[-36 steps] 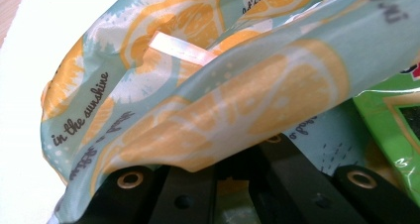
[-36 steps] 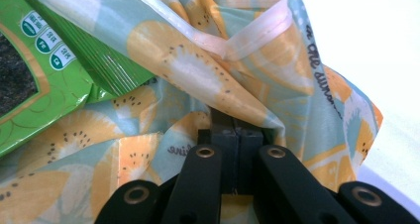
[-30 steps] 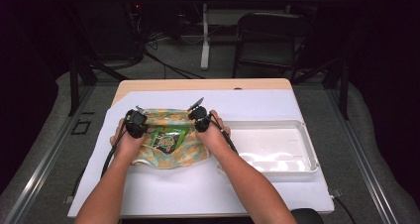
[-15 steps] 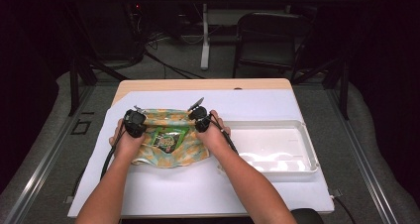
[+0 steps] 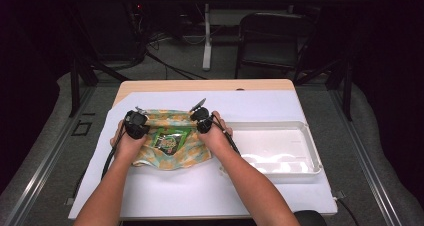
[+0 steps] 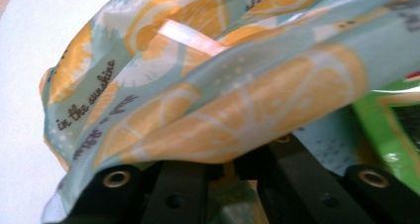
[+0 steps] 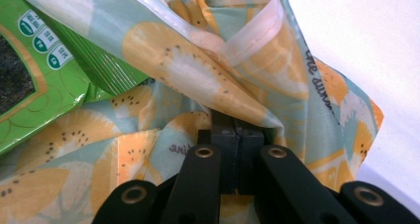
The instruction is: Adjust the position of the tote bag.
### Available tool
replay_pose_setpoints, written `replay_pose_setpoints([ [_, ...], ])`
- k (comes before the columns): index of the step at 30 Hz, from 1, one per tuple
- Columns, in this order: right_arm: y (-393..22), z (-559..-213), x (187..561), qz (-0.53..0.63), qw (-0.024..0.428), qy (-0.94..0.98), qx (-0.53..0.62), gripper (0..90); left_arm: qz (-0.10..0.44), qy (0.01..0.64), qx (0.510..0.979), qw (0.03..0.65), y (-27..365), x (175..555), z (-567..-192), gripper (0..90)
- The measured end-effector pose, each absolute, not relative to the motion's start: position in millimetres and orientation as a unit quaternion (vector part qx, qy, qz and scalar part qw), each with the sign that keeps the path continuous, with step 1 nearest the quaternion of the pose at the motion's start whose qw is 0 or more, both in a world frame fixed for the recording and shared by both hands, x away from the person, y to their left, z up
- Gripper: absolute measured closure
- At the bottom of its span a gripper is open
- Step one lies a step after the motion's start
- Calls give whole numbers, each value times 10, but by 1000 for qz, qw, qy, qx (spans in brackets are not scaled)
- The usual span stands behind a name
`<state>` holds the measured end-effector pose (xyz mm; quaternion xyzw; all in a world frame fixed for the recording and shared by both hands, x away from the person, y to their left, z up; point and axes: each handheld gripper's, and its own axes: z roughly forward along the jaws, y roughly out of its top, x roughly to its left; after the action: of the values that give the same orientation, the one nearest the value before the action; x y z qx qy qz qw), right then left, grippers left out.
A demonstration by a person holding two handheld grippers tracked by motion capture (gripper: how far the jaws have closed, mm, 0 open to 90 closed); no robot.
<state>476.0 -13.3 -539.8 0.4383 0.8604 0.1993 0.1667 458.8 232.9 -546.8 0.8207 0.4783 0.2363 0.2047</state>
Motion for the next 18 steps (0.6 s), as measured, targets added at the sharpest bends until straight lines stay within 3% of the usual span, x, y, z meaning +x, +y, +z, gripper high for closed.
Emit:
replay_pose_setpoints([
  [7, -147, -5383, 4770, 192, 163, 864, 436, 898, 235, 454, 824, 242, 2281, 4461, -5287, 754],
  [18, -140, -5401, 4767, 203, 165, 857, 443, 894, 239, 416, 828, 291, 2201, 4090, -4906, 681],
])
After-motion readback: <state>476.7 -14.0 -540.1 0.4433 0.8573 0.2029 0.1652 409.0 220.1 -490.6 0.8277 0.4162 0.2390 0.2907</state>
